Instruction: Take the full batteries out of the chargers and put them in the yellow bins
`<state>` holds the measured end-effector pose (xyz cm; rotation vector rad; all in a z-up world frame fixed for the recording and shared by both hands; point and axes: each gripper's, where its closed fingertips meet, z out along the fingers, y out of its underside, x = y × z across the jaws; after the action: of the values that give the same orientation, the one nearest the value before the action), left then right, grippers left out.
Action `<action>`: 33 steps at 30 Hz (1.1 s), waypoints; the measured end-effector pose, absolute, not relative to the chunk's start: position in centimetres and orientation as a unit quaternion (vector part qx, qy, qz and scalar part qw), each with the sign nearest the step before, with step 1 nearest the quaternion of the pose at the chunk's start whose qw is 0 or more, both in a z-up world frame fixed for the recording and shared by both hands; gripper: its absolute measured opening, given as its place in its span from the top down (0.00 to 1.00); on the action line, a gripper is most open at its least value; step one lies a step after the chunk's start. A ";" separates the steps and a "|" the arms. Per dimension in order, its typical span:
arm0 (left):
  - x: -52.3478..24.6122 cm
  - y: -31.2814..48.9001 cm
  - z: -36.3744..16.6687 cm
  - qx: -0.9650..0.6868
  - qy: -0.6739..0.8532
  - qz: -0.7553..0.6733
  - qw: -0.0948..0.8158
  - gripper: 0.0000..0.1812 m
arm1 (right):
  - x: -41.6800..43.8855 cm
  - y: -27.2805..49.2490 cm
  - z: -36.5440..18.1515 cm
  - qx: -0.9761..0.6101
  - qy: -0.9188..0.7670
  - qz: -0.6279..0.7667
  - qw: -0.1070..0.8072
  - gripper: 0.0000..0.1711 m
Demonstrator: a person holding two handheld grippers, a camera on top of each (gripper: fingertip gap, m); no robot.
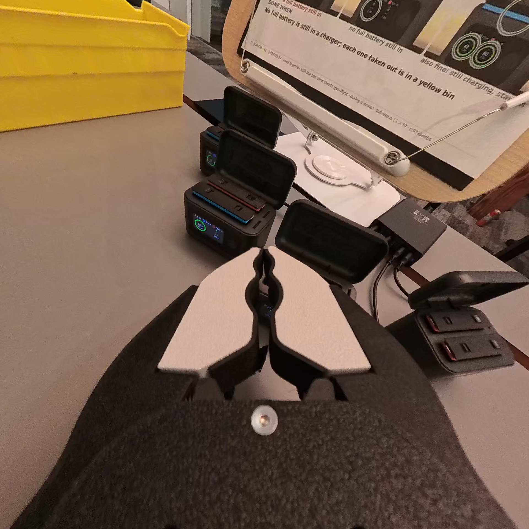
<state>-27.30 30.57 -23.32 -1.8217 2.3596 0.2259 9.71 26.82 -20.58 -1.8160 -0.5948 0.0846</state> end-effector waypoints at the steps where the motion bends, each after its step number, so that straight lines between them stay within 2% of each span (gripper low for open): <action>1: -27.3 30.4 -23.4 -0.604 0.790 0.076 0.072 0.79 | 9.7 26.8 -20.6 -0.776 -0.255 0.035 0.576 1.00; 6: -27.2 30.4 -23.4 -0.597 0.796 0.077 0.064 0.79 | 9.7 26.8 -21.0 -0.779 -0.261 0.034 0.570 1.00; 10: -25.3 28.7 -22.7 -0.595 0.799 -0.002 0.083 0.81 | 9.7 26.8 -21.2 -0.780 -0.264 0.030 0.566 1.00; 12: -25.0 28.1 -22.8 -0.599 0.797 -0.023 0.071 0.86 | 9.7 26.9 -21.5 -0.782 -0.266 0.030 0.563 1.00; 22: -25.3 28.6 -23.9 -0.590 0.807 -0.018 -0.020 0.89 | 9.2 26.7 -22.4 -0.786 -0.286 0.022 0.548 1.00; 25: -25.2 28.6 -23.9 -0.583 0.812 -0.022 -0.023 0.89 | 9.3 26.7 -22.6 -0.786 -0.289 0.019 0.545 1.00; 29: -25.3 28.0 -24.0 -0.571 0.820 -0.019 -0.023 0.96 | 9.2 26.7 -22.7 -0.786 -0.294 0.019 0.543 1.00; 33: -25.4 28.0 -24.0 -0.587 0.809 -0.022 -0.039 0.97 | 9.2 26.7 -22.7 -0.786 -0.296 0.018 0.543 1.00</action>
<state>-25.36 27.99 -23.96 -1.8908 2.6061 -0.0713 9.18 26.68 -22.72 -1.8659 -0.7039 0.0430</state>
